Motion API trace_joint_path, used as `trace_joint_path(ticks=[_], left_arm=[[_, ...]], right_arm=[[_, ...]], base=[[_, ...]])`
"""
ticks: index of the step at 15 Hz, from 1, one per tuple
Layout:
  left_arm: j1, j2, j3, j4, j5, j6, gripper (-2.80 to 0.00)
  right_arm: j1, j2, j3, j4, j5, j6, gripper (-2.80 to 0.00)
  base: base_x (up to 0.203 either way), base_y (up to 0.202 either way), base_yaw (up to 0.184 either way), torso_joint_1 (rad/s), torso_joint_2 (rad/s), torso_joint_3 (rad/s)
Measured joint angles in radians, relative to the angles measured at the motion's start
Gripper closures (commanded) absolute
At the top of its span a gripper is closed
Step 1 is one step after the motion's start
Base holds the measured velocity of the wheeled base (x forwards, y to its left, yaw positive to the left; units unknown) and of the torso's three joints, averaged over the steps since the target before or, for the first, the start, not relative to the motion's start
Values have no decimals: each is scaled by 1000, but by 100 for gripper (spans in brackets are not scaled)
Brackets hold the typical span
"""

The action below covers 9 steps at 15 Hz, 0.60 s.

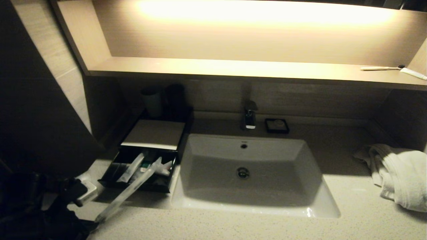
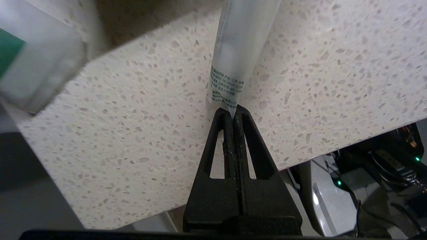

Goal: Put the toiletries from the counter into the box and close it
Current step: Pick up the bathroom toiletry

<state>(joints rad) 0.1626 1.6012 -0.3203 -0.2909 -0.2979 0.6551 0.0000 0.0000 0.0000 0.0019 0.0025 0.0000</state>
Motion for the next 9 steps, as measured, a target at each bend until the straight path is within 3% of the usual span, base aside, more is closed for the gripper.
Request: trace_joint_path(ticks=[9], left_arm=[[0, -111, -14, 11, -2, -50, 0]], right_arm=[[0, 0, 0, 0, 0, 0, 0]], base=[[0, 0, 0, 0, 0, 0]])
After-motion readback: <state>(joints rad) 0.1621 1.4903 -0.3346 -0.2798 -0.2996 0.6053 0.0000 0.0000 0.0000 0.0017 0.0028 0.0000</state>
